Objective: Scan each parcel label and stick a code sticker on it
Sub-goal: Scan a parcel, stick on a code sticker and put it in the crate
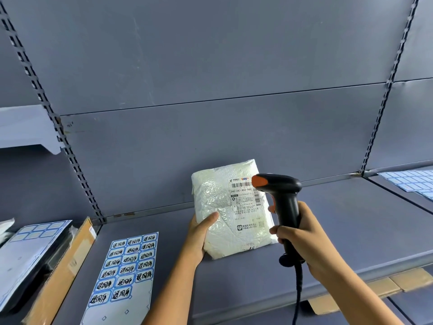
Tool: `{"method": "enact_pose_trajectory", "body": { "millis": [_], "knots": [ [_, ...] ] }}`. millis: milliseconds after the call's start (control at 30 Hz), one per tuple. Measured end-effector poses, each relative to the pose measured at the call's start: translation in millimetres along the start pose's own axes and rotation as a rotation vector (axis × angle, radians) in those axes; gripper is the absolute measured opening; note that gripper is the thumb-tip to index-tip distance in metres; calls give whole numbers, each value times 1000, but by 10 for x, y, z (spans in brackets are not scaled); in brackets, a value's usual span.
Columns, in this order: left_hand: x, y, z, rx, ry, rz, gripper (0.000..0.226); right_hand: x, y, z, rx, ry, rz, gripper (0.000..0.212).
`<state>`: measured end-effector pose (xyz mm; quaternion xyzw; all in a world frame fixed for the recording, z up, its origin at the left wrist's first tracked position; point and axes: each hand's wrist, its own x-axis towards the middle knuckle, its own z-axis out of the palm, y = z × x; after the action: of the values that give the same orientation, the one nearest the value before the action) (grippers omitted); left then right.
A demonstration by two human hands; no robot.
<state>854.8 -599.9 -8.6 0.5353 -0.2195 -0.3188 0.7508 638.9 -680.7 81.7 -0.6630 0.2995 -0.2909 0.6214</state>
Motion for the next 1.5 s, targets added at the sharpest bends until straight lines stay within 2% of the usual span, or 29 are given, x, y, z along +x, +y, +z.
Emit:
{"method": "enact_pose_trajectory", "body": {
  "millis": [400,567,767,833,933,1033,1167,1267,1333,1400,1433,1467,1500],
  "knots": [
    [-22,26,4,-7,-10,-7,64,10,11,13,-66,-38,0,36],
    [-19,28,2,-12,-13,-7,73,7,12,2,-67,-30,-17,38],
    [-23,35,9,-21,-12,-19,64,140,130,-114,-71,86,-26,29],
    [-30,44,12,-23,2,-24,61,289,234,-216,-1,158,8,25],
    [-67,61,22,-28,17,-23,68,596,493,-432,166,215,109,21],
    [-125,78,-13,-27,20,-31,71,808,719,-568,191,228,205,11],
    [-204,140,-89,-13,26,-46,73,1074,878,-635,-38,237,239,19],
    [-287,166,-126,-16,51,-44,64,1203,878,-619,-552,258,249,32],
    [-358,166,-130,-26,61,-37,58,1153,836,-579,-863,382,240,42],
    [-416,166,-141,-24,59,-17,59,1051,770,-475,-917,480,60,43],
    [-444,179,-140,-24,53,-5,57,1013,729,-397,-878,460,-74,38],
    [-467,188,-146,-19,48,6,52,959,661,-303,-799,383,-181,34],
    [-487,203,-139,-15,42,11,47,911,583,-202,-607,256,-221,31]
  ]
}}
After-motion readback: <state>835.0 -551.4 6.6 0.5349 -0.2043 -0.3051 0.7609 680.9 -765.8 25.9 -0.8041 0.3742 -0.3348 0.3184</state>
